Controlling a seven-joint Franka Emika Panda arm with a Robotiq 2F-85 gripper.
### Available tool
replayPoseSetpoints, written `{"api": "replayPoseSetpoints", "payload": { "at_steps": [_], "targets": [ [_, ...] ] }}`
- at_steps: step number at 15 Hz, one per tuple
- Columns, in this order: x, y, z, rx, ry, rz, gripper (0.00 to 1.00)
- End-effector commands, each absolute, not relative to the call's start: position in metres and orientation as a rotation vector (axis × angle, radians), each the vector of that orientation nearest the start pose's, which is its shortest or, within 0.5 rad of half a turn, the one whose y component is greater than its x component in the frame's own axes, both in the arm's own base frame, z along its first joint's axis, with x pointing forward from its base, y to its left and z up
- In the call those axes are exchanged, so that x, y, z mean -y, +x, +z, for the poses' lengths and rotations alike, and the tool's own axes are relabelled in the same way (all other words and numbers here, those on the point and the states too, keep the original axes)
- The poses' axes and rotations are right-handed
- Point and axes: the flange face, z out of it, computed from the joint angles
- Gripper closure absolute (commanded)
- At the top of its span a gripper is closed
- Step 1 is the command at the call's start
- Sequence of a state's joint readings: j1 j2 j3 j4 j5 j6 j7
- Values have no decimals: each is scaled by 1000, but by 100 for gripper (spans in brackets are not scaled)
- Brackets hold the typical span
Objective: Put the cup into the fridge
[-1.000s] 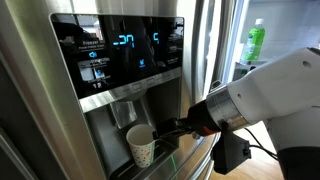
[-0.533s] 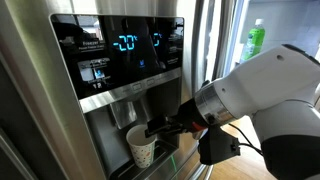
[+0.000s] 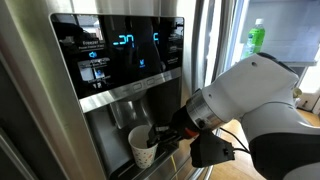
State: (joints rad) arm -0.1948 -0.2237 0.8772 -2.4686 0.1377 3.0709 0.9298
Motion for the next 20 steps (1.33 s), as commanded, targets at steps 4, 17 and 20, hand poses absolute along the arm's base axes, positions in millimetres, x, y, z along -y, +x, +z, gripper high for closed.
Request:
{"api": "replayPoseSetpoints", "payload": {
  "at_steps": [4,17,20],
  "targets": [
    [-323,381,427,-450,-2595,-664,100],
    [-224,289,473,-418,-2975,-290,100],
    [-185,290,481,-347,-2997,-302,100]
  ]
}}
